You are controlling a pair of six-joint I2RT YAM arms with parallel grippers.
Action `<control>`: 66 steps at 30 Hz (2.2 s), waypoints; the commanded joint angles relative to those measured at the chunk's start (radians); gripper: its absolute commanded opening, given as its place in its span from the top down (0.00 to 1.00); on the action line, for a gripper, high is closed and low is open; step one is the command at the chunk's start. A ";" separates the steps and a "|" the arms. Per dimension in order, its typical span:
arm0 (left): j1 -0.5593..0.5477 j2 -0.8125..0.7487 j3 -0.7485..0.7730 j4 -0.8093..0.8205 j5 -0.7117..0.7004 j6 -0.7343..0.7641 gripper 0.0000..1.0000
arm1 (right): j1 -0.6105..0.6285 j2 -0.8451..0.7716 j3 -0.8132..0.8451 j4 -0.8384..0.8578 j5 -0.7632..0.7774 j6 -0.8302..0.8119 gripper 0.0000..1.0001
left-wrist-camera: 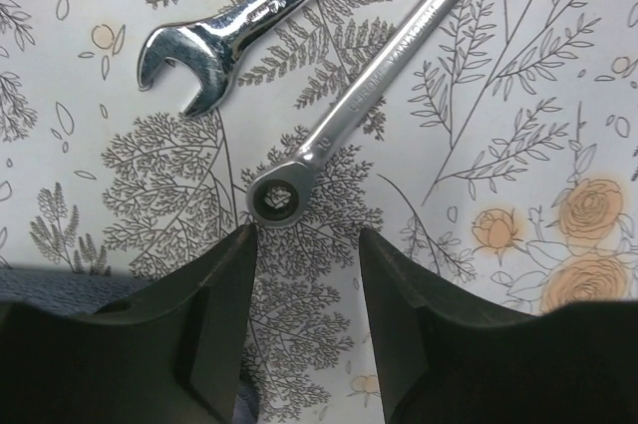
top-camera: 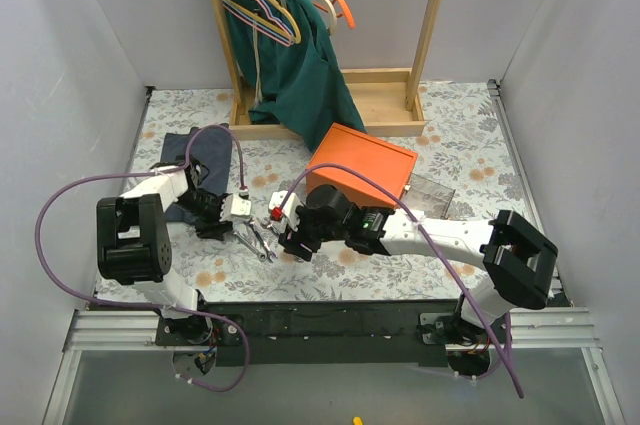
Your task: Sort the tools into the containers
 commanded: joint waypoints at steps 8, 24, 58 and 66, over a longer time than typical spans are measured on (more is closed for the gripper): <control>-0.061 0.024 0.040 0.053 -0.004 0.065 0.55 | 0.003 -0.078 -0.007 0.004 0.035 -0.055 0.32; -0.160 0.004 -0.104 0.107 -0.130 0.035 0.62 | -0.006 -0.126 -0.041 0.010 0.041 -0.050 0.31; -0.085 0.093 -0.082 0.104 -0.271 0.113 0.66 | -0.015 -0.153 -0.062 0.016 0.038 -0.085 0.31; -0.082 0.102 -0.082 0.012 -0.233 0.047 0.92 | -0.014 -0.098 -0.150 0.131 -0.095 -0.003 0.32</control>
